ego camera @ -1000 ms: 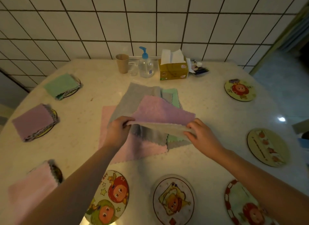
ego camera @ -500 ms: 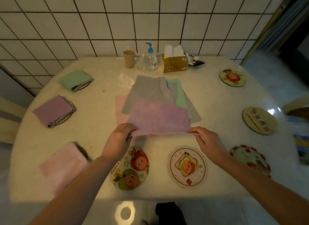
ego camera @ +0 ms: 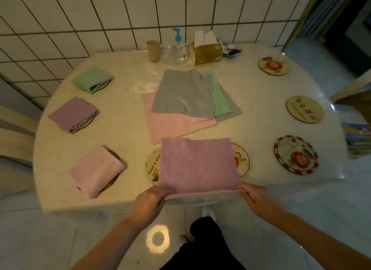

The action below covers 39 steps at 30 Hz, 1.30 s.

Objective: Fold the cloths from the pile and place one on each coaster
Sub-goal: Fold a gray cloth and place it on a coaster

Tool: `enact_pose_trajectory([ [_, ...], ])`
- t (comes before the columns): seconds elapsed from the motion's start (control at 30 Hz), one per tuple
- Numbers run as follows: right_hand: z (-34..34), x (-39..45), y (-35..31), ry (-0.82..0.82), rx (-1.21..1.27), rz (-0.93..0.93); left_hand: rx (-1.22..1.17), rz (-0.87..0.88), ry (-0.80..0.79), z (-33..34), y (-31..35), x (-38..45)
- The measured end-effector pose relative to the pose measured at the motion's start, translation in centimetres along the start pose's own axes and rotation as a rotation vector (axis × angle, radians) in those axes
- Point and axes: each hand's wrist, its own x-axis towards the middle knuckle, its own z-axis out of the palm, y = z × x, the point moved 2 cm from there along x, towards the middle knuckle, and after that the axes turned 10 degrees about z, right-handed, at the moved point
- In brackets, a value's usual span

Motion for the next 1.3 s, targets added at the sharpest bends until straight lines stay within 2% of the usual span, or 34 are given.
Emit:
enact_pose_trajectory([
  [0.1,-0.3,0.2,0.1,0.03,0.065,0.034,-0.163,-0.134,0.011,-0.5,-0.2,0.7],
  [0.27,-1.8,3.8,0.1,0.193,0.313,0.237,-0.526,-0.519,0.285,-2.5,-1.6,4.1],
  [0.4,-2.6,7.7,-0.2,0.24,0.382,0.307,-0.7,-0.736,0.382,-2.8,-3.0,6.9],
  [0.77,-1.7,15.8,1.6,0.148,0.351,0.426,-0.559,-0.96,0.394,-1.4,-7.2,12.3],
  [1.0,-1.7,17.3,2.8,0.09,0.421,0.472,-0.437,-0.953,0.356,-1.1,-8.2,13.8],
  [1.13,-1.7,18.1,3.0,0.074,0.416,0.506,-0.331,-1.015,0.307,-1.0,-8.7,14.1],
  [1.3,-3.0,17.4,1.6,0.138,0.335,0.463,-0.238,-0.999,0.345,-1.5,-7.2,13.7],
])
